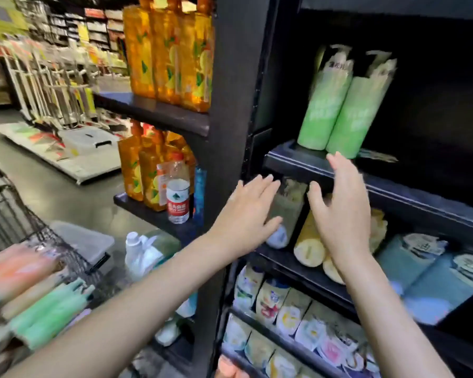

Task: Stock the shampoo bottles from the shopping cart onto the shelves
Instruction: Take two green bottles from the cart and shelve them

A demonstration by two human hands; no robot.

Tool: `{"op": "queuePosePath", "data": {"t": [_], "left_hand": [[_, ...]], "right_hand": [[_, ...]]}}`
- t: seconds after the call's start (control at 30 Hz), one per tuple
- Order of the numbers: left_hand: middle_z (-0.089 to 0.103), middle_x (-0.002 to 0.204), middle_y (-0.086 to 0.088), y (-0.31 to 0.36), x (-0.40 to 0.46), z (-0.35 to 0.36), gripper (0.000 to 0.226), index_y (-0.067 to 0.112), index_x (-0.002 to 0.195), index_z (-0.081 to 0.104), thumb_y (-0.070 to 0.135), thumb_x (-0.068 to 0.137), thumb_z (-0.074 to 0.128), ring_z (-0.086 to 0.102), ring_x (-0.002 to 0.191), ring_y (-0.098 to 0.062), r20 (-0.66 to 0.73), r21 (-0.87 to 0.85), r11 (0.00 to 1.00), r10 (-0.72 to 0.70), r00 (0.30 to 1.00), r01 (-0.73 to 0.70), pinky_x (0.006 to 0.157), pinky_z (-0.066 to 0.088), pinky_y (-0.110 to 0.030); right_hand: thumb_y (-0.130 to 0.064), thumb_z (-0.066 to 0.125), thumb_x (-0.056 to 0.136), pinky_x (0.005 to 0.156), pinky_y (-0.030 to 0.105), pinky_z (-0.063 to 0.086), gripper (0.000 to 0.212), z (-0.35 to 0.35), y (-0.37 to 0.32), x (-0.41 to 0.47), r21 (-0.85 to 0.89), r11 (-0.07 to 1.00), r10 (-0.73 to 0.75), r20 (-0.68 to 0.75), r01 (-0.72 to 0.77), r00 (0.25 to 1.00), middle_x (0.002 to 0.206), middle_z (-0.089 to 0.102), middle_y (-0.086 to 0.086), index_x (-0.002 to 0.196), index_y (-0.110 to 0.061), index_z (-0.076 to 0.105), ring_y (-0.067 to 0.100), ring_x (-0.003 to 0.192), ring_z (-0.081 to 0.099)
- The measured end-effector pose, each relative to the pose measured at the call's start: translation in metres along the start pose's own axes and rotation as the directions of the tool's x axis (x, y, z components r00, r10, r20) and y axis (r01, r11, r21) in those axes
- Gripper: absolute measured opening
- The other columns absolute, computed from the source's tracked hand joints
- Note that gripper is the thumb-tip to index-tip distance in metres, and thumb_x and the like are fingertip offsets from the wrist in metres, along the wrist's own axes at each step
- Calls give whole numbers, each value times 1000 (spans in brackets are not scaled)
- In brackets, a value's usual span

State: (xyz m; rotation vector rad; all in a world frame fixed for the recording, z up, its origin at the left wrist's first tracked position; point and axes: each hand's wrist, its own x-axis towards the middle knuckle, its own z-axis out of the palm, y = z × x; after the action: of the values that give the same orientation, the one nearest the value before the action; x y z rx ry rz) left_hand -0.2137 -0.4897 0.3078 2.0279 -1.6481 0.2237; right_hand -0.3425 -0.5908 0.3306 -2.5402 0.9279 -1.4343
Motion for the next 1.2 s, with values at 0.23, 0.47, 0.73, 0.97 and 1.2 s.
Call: {"op": "queuePosePath", "data": {"t": [0.23, 0.47, 0.73, 0.97, 1.2], "left_hand": [[22, 156, -5, -90, -214, 7, 68, 12, 149, 23, 39, 92, 50, 23, 143, -23, 209, 156, 942, -326, 922, 298, 115, 25, -40], [35, 150, -15, -168, -417, -45, 79, 4, 146, 30, 55, 86, 32, 37, 137, -28, 328, 200, 761, -646, 689, 617, 110, 31, -34], [24, 156, -5, -235, -533, -82, 68, 12, 150, 19, 44, 96, 44, 24, 142, -20, 367, 246, 647, -751, 549, 722, 115, 23, -29], [25, 155, -4, -299, -550, -95, 68, 13, 150, 20, 42, 95, 48, 27, 141, -22, 352, 227, 592, -790, 502, 773, 115, 25, -31], [24, 156, -3, -392, -547, -118, 68, 15, 150, 17, 41, 95, 47, 25, 142, -22, 360, 225, 518, -831, 424, 825, 113, 25, -30]], "right_hand": [[-21, 60, 89, 115, 50, 25, 50, 81, -101, -170, 101, 995, -79, 545, 28, 834, 143, 47, 7, 136, -13, 47, 27, 134, 42], [-38, 50, 90, 109, 41, 31, 53, 146, -228, -312, 175, 976, -216, 804, 128, 553, 139, 50, 1, 138, -18, 44, 23, 129, 46], [-41, 46, 94, 110, 38, 31, 56, 191, -316, -392, 146, 978, -186, 932, 147, 312, 144, 44, 1, 144, -20, 32, 23, 129, 45], [-40, 46, 94, 104, 37, 34, 51, 239, -357, -401, 110, 989, -129, 964, 96, 231, 139, 48, 1, 140, -20, 37, 25, 125, 47], [-41, 45, 95, 103, 39, 41, 53, 336, -411, -377, 135, 987, -146, 981, 88, 124, 141, 47, 6, 142, -18, 35, 28, 121, 51]]}}
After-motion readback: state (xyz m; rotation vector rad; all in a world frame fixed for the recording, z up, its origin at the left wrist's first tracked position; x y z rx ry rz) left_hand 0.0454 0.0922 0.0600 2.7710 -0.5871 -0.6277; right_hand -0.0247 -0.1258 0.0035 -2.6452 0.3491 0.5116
